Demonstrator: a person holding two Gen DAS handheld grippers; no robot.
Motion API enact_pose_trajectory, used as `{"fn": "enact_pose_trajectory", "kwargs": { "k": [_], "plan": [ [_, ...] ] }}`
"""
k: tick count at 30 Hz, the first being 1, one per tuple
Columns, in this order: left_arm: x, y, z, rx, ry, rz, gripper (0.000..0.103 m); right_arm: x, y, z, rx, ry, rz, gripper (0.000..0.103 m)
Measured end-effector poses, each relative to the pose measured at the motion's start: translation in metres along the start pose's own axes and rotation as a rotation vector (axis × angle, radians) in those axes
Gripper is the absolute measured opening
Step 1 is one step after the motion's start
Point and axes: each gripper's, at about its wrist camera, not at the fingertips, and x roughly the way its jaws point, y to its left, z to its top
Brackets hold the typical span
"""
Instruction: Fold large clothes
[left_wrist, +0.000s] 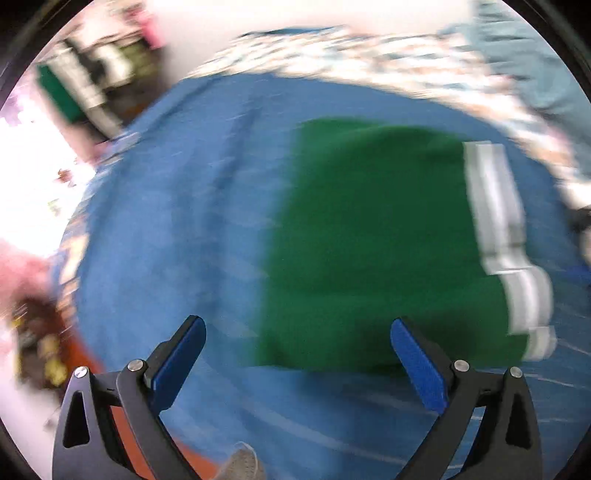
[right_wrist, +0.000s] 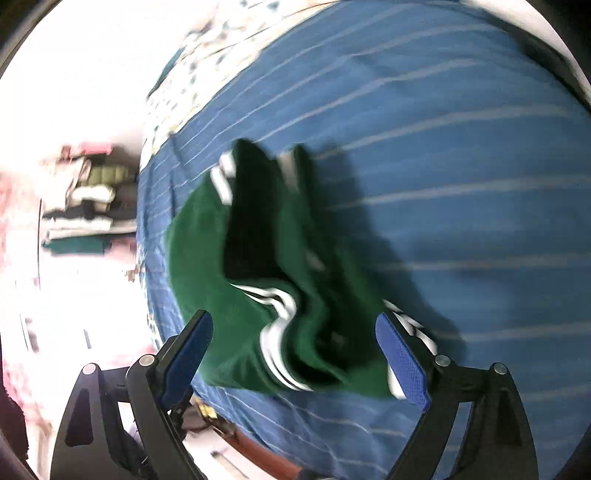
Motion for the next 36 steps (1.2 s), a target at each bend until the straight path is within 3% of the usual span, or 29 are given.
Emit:
{"fn": "enact_pose_trajectory", "kwargs": {
  "k": [3, 5, 6, 7, 8, 10, 12, 14, 17, 20, 21, 22, 23, 24, 27, 32, 33, 34, 36],
  "plan": [
    [0.031, 0.042, -0.006, -0.076, 0.087, 0.106, 0.102, 0.028, 0.034, 0.012, -0.068, 0.023, 0.028, 0.091],
    [0.04, 0.062, -0.007, -0.121, 0.098, 0.141, 0.102, 0.061, 0.047, 0.024, -0.128, 0.059, -0.003, 0.088],
    [0.042, 0.069, -0.007, -0.134, 0.1, 0.155, 0.102, 0.078, 0.048, 0.027, -0.135, 0.081, -0.028, 0.044],
    [0.041, 0.073, -0.005, -0.149, 0.093, 0.16, 0.102, 0.089, 0.048, 0.028, -0.127, 0.1, -0.057, 0.006],
    [0.04, 0.075, -0.003, -0.158, 0.08, 0.163, 0.102, 0.095, 0.049, 0.027, -0.107, 0.115, -0.037, 0.003],
    [0.039, 0.075, 0.002, -0.174, 0.051, 0.177, 0.102, 0.085, 0.057, 0.02, -0.099, 0.086, 0.002, 0.003],
    [0.045, 0.083, 0.002, -0.205, 0.055, 0.199, 0.102, 0.043, 0.054, 0.015, -0.059, -0.049, -0.062, 0.002],
    [0.061, 0.098, -0.004, -0.268, 0.082, 0.209, 0.102, 0.017, 0.03, 0.015, 0.063, -0.099, -0.082, 0.002],
    [0.1, 0.108, -0.02, -0.293, 0.141, 0.241, 0.102, 0.029, 0.006, 0.017, 0.083, -0.023, -0.206, 0.003],
    [0.145, 0.108, -0.033, -0.278, 0.22, 0.231, 0.102, 0.039, -0.009, 0.014, 0.163, 0.088, -0.135, 0.029],
    [0.153, 0.107, -0.036, -0.271, 0.208, 0.211, 0.103, 0.03, -0.008, 0.01, 0.159, 0.078, -0.111, 0.045],
    [0.157, 0.106, -0.037, -0.263, 0.187, 0.2, 0.103, 0.02, -0.006, 0.004, 0.148, 0.057, -0.097, 0.074],
    [0.159, 0.104, -0.037, -0.252, 0.158, 0.195, 0.103, 0.011, -0.006, -0.003, 0.141, 0.043, -0.109, 0.086],
    [0.16, 0.103, -0.037, -0.247, 0.134, 0.194, 0.103, 0.004, -0.008, -0.012, 0.143, 0.04, -0.125, 0.09],
    [0.16, 0.103, -0.037, -0.247, 0.121, 0.187, 0.103, 0.009, -0.028, -0.045, 0.228, 0.129, -0.047, 0.09],
    [0.155, 0.11, -0.024, -0.243, 0.211, 0.19, 0.103, 0.061, -0.061, -0.072, 0.389, 0.245, 0.107, 0.086],
    [0.152, 0.112, -0.021, -0.247, 0.219, 0.204, 0.103, 0.068, -0.059, -0.075, 0.401, 0.243, 0.13, 0.053],
    [0.141, 0.113, -0.016, -0.251, 0.213, 0.213, 0.103, 0.072, -0.057, -0.077, 0.408, 0.223, 0.119, 0.034],
    [0.116, 0.112, -0.008, -0.257, 0.18, 0.206, 0.103, 0.062, -0.042, -0.081, 0.372, 0.157, 0.074, 0.027]
  ]
}}
